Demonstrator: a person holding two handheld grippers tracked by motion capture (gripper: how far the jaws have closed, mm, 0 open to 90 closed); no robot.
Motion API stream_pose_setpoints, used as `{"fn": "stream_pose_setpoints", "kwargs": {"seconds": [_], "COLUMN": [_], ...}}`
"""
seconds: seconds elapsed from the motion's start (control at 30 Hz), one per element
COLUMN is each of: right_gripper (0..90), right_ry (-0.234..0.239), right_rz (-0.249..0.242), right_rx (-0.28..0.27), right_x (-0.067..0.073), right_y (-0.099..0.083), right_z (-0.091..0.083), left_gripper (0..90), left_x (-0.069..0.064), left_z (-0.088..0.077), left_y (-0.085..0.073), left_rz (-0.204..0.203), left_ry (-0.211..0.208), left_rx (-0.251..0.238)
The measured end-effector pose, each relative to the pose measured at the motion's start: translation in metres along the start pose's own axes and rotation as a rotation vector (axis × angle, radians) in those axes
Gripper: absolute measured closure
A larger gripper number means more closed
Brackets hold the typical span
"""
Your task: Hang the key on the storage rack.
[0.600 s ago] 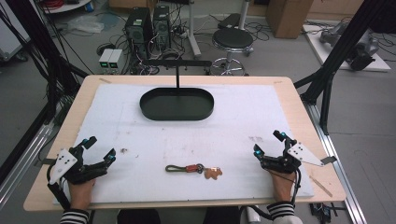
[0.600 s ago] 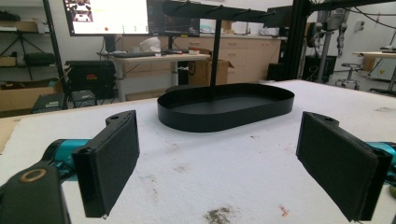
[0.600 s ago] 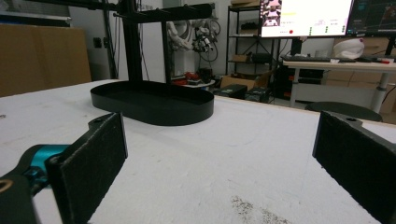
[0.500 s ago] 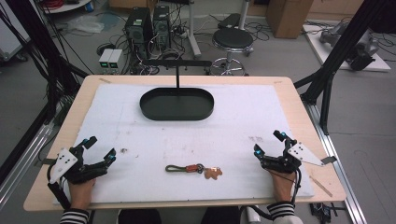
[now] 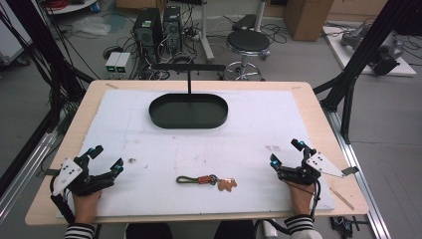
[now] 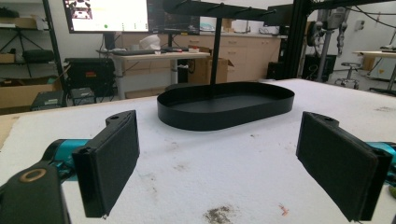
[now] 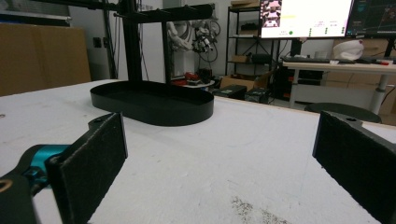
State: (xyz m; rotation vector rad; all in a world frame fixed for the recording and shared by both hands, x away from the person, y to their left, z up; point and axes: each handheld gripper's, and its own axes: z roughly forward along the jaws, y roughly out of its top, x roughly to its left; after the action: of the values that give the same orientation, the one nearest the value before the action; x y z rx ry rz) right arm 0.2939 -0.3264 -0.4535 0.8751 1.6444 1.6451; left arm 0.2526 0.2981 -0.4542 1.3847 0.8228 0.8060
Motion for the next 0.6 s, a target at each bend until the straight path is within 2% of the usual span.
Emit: {"fn": "stream_pose_setpoints", "kwargs": {"seconds": [0.1, 0.23, 0.3, 0.37, 0.43, 0.53, 0.57, 0.6], "right_gripper": [2.0, 2.0, 2.0, 2.0, 2.0, 2.0, 2.0, 2.1], "right_ry": [0.001, 0.006, 0.041, 0.049, 0.087, 0.134, 0.134, 0.173], "right_rz": [0.021, 0.016, 0.030, 0.030, 0.022, -0.018, -0.018, -0.044], "right_rx": [0.013, 0.034, 0.041, 0.046, 0.078, 0.111, 0.111, 0.133], "right_x": [-0.001, -0.003, -0.003, -0.004, -0.003, 0.000, 0.000, 0.004], "right_y": [0.001, 0.004, 0.013, 0.017, 0.029, 0.042, 0.042, 0.051], "right_z": [0.001, 0.002, 0.004, 0.005, 0.011, 0.019, 0.019, 0.025], "left_gripper": [13.8, 13.8, 13.8, 13.8, 13.8, 13.8, 13.8, 13.8], "left_x": [0.000, 0.000, 0.000, 0.000, 0.000, 0.001, 0.001, 0.001], "left_z": [0.000, 0.000, 0.000, 0.000, 0.000, 0.000, 0.000, 0.000], "left_y": [0.000, 0.000, 0.000, 0.000, 0.000, 0.000, 0.000, 0.000], "left_rz": [0.004, 0.003, 0.003, 0.001, -0.001, -0.004, -0.006, -0.006], "left_ry": [-0.001, -0.002, -0.001, -0.002, -0.002, -0.003, -0.003, -0.003], "left_rx": [-0.003, -0.002, -0.001, -0.001, -0.003, 0.000, -0.001, -0.002]}}
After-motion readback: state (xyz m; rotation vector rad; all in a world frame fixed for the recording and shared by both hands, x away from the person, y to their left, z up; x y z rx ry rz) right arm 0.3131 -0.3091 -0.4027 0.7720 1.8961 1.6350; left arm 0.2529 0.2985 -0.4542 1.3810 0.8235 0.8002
